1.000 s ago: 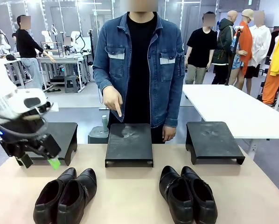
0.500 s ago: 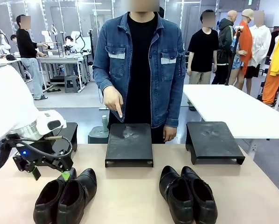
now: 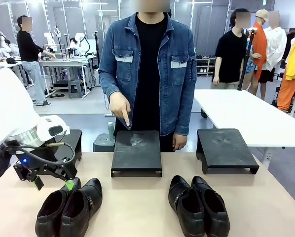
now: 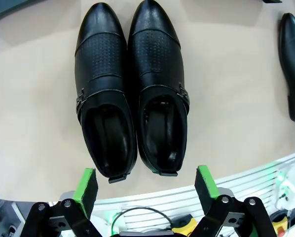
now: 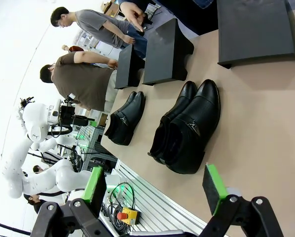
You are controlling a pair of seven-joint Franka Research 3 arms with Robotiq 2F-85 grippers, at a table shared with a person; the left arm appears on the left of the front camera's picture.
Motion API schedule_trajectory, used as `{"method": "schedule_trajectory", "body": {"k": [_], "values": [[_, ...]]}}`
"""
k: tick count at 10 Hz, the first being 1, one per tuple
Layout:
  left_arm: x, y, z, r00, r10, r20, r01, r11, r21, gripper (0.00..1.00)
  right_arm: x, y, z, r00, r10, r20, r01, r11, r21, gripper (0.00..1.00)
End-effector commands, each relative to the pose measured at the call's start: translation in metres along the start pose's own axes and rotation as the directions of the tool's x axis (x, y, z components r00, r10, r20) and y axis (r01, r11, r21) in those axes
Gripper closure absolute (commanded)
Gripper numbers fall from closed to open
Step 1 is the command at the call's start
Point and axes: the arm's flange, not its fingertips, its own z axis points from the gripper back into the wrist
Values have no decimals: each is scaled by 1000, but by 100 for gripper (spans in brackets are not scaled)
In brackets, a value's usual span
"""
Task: Place the shoes on the stand as instructed by the person.
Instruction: Pick up one pair of Shoes and place it on the Shoes Stand indicated by the person.
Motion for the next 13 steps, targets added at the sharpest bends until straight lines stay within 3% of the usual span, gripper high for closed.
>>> {"method": "schedule_trajectory", "body": {"k": [1,4,7,13], "values": [[0,-2,-3,1000,6,2,-6,1000,22,0,0,0,0,1000,12,12,-12,1000,15,0],[-3,-3,-11,999,43,32,-44,998,38,0,0,0,0,1000,12,12,-12,1000,15,0],[2,-5,-40,998,51,-22,-50,997,63,0,0,0,0,1000,12,12,-12,1000,15,0],[14,-10,-88,996,76,-47,-73,995,74,0,0,0,0,1000,12,12,-12,1000,15,0]]}}
